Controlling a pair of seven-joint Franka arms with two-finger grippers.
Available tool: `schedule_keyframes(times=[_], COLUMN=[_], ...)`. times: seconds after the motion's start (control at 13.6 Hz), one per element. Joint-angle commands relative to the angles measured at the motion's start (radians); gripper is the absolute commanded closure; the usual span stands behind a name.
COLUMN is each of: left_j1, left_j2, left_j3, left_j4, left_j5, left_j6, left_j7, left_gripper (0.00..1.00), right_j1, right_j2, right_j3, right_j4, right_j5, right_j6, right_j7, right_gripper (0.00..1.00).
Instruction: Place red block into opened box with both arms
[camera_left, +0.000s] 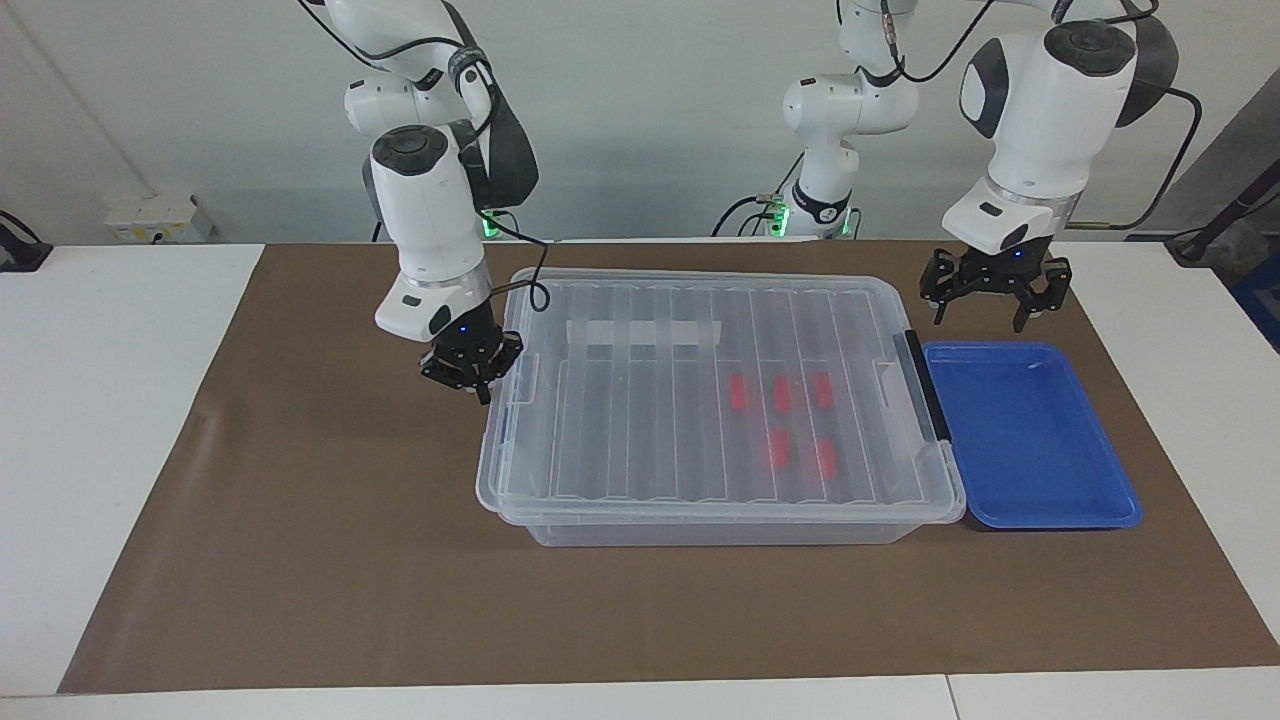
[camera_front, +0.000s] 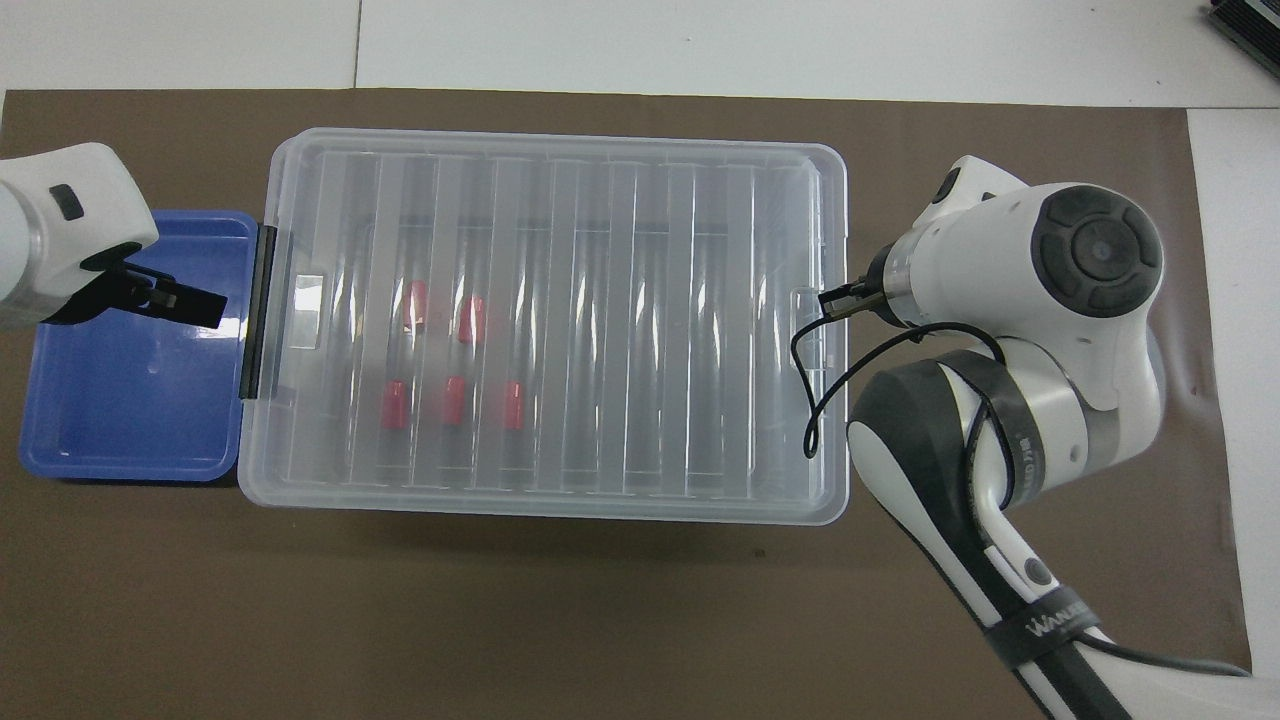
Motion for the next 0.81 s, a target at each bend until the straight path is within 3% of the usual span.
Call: schedule_keyframes(times=[0.0,0.22,0.74], left_j1=[0.014,0.020,0.035], left_j2=[0.005,0.048,0.012], left_j3=[0.004,0.015,0.061], left_j4=[0.064,0.219,0.301], left_j5=[-0.039,-0.059,-0.053], left_j6=[-0.060,-0.239,-0.389], left_j7=[0.014,0.046,0.172], left_gripper=[0.00,0.00,0.00], right_j1=[-0.016,-0.051,-0.168], right_j2=[-0.007,-0.033,-0.101], right_j3=[0.010,0.005,0.002], right_j4=[-0.002,-0.002,-0.002], right_j5=[0.021,0.025,0.025], right_j6=[-0.012,-0.069,-0.176], right_j7=[-0.015,0.003,0.206], right_gripper=[1.00,1.00,1.00])
